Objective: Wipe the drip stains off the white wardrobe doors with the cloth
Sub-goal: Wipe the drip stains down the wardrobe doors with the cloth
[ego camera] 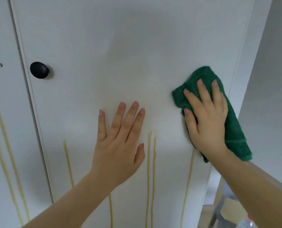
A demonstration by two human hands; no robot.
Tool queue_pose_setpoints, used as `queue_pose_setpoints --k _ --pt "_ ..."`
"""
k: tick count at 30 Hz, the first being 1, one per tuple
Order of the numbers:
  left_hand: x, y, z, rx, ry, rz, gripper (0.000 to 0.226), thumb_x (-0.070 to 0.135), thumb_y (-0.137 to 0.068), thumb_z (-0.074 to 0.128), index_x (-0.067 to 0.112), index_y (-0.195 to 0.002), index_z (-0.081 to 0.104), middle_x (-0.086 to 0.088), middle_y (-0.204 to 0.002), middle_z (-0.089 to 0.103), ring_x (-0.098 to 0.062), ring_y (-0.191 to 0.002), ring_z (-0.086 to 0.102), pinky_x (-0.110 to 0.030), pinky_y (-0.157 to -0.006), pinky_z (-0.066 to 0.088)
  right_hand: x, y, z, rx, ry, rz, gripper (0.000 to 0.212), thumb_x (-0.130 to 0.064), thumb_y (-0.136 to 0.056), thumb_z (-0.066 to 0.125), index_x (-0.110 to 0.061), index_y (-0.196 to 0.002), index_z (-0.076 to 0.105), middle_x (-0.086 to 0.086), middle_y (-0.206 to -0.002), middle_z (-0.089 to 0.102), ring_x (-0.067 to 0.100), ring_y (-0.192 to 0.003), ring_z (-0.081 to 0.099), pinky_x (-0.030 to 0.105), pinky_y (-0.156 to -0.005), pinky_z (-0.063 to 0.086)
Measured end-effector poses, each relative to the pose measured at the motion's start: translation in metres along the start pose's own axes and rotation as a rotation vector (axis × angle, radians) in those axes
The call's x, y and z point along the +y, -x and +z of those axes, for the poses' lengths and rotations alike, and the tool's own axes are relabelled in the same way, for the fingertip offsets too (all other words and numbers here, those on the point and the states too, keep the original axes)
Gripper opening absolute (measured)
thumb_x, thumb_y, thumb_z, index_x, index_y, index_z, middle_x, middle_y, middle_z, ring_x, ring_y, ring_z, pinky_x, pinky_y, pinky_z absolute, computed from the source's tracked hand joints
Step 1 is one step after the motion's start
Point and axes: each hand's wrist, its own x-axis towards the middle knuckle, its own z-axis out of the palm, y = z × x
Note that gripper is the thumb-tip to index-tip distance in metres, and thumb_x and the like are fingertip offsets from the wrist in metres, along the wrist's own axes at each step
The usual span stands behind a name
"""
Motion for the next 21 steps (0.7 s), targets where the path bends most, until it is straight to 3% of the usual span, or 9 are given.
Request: queue_pose_setpoints --k 4,7,10,15,19,21 --pt "0.008 0.014 0.01 -0.025 -0.035 0.001 0.072 0.038 -0.085 0.044 0.005 -0.146 0.021 -0.013 -0.152 0.021 -0.03 -0.144 0.01 -0.056 -0.113 0.006 0.0 0.065 -0.005 -0.132 0.006 -0.047 0.036 -0.034 -0.102 0.026 -0.019 -0.13 0.042 0.008 -0.141 0.032 0.035 -0.134 0.019 0.038 -0.114 0.007" --pt "0.014 0.009 0.015 -0.026 -0.045 -0.015 0.071 0.035 -0.085 0.048 0.003 -0.144 0.027 -0.014 -0.151 0.024 -0.032 -0.14 0.019 -0.057 -0.112 0.005 0.008 0.027 -0.004 -0.053 0.006 -0.024 0.035 -0.023 -0.096 0.039 -0.017 -0.13 0.046 0.014 -0.142 0.038 0.037 -0.133 0.019 0.043 -0.111 0.013" --pt "0.021 0.01 0.018 -0.016 -0.043 -0.039 0.071 0.035 -0.086 0.048 0.002 -0.145 0.026 -0.015 -0.151 0.021 -0.032 -0.14 0.019 -0.057 -0.112 0.004 0.003 0.029 0.002 -0.011 -0.021 0.121 0.039 -0.02 -0.094 0.039 -0.013 -0.132 0.047 0.018 -0.144 0.037 0.037 -0.134 0.015 0.046 -0.11 0.012" --pt "0.02 0.011 0.016 -0.038 -0.045 -0.022 0.071 0.035 -0.086 0.046 0.002 -0.145 0.026 -0.015 -0.152 0.021 -0.031 -0.14 0.02 -0.058 -0.111 0.001 -0.011 0.123 0.006 -0.127 -0.02 0.103 0.037 -0.033 -0.103 0.025 -0.018 -0.135 0.036 -0.003 -0.155 0.014 0.025 -0.145 0.0 0.041 -0.117 0.004" --pt "0.018 0.01 0.014 -0.054 -0.046 -0.016 0.07 0.032 -0.085 0.046 0.002 -0.145 0.027 -0.017 -0.152 0.023 -0.03 -0.141 0.02 -0.06 -0.11 0.002 -0.007 0.062 0.006 -0.023 -0.017 0.221 0.038 -0.024 -0.094 0.038 -0.013 -0.13 0.045 0.019 -0.143 0.036 0.039 -0.133 0.014 0.045 -0.107 0.015" --pt "0.017 0.011 0.014 -0.064 -0.049 -0.01 0.069 0.031 -0.085 0.045 0.003 -0.146 0.026 -0.016 -0.152 0.022 -0.029 -0.141 0.02 -0.061 -0.11 0.002 -0.007 0.05 0.01 0.027 -0.03 0.27 0.041 -0.022 -0.093 0.038 -0.01 -0.131 0.046 0.024 -0.142 0.038 0.04 -0.131 0.015 0.046 -0.106 0.014"
